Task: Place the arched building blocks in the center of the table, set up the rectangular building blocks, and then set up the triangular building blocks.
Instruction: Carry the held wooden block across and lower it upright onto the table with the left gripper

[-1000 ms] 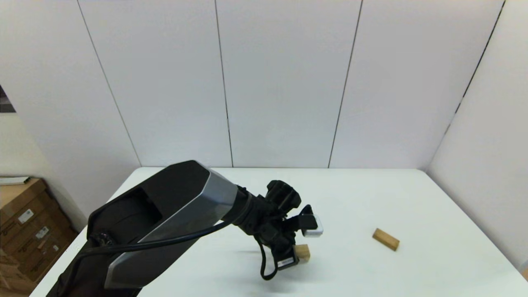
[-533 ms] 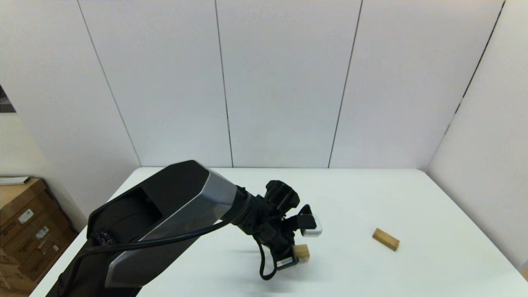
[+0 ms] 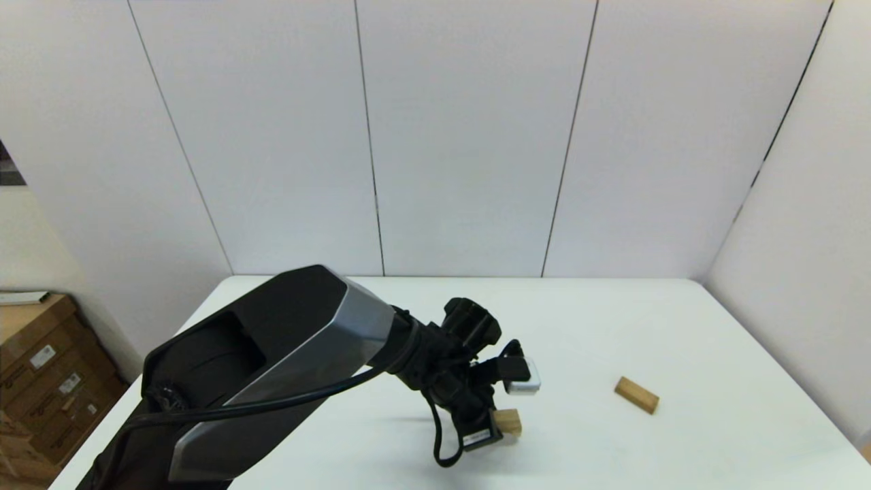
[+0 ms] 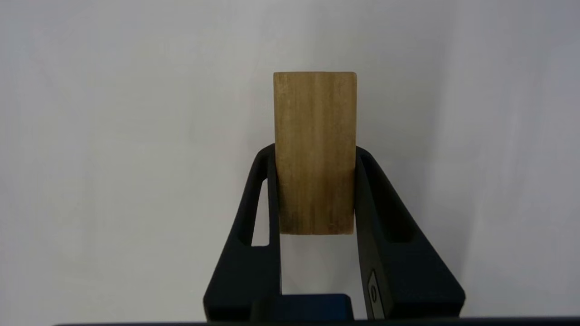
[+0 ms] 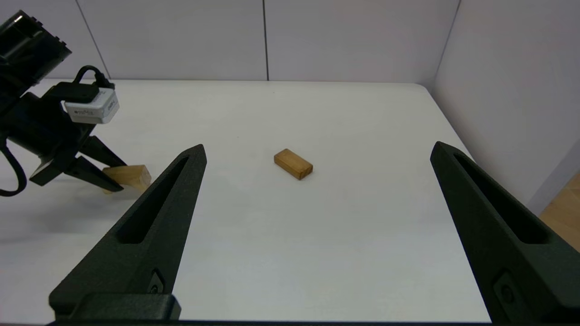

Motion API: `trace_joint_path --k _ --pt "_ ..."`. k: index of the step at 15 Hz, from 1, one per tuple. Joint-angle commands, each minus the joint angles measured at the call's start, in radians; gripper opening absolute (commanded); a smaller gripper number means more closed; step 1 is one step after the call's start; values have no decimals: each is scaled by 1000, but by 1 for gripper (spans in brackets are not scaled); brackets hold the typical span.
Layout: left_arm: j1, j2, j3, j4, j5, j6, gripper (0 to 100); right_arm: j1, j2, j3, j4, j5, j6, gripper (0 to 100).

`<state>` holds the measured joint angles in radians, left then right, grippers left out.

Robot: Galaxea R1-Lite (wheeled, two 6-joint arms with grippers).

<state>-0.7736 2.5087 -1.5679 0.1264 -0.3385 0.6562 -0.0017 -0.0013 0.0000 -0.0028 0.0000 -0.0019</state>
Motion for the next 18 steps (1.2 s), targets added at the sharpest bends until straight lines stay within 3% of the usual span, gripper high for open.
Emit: trace_joint_path --k 1,18 --pt "-12 -10 3 -1 -4 8 0 0 1 0 0 0 0 100" --pt "-4 -25 52 42 -5 54 0 0 1 0 0 0 0 100"
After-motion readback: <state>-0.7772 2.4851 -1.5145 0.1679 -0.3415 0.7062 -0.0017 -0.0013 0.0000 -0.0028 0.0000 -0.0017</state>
